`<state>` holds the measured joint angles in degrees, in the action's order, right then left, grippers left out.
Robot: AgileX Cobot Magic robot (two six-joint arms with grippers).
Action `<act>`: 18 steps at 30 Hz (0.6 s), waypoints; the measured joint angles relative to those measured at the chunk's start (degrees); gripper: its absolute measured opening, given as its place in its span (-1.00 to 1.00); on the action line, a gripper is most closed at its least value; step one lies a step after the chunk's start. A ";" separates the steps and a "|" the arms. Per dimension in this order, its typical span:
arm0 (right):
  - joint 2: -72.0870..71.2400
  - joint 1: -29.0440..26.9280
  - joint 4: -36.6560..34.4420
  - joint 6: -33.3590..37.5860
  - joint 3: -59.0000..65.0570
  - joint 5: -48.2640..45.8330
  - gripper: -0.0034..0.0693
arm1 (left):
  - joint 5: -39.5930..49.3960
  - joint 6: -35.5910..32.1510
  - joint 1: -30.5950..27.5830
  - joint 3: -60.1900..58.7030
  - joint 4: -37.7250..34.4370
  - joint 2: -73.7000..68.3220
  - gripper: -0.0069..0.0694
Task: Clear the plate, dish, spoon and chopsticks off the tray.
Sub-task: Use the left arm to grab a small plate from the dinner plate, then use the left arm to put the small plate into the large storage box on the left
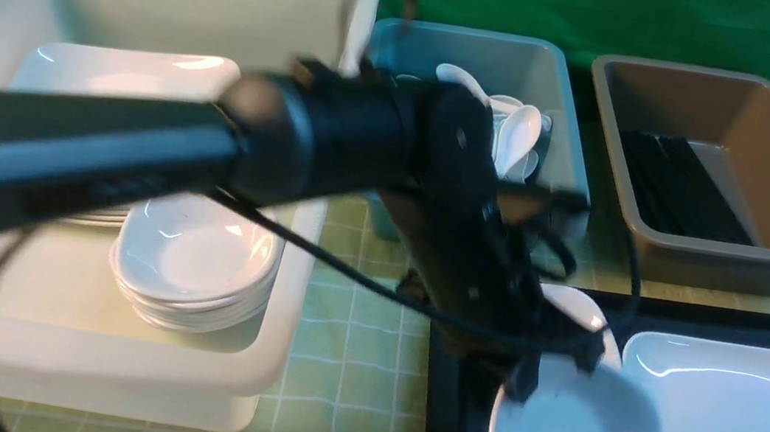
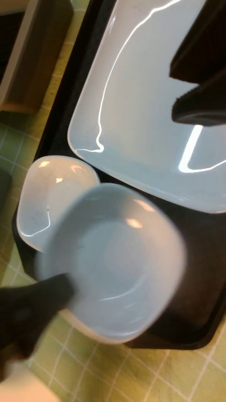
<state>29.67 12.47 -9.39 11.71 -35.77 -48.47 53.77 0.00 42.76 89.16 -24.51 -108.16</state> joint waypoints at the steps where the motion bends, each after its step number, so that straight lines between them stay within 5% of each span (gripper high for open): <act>1: 0.00 0.00 0.00 0.00 0.00 0.00 -0.56 | 0.56 0.00 -2.05 0.54 0.05 3.68 -0.79; 6: 0.00 0.00 0.00 0.00 0.00 0.00 -0.56 | 3.08 0.52 -10.67 0.95 1.47 12.66 -0.79; 11: 0.00 0.00 0.00 0.00 0.00 0.00 -0.56 | 13.79 1.06 -27.38 1.09 6.10 20.27 -0.79; 18: 0.00 0.00 0.00 0.00 0.00 0.03 -0.53 | 15.42 0.00 -45.83 -2.46 5.87 22.74 -0.79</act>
<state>29.67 12.47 -9.39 11.71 -35.77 -48.44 69.19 0.00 -3.07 86.70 -18.64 -85.43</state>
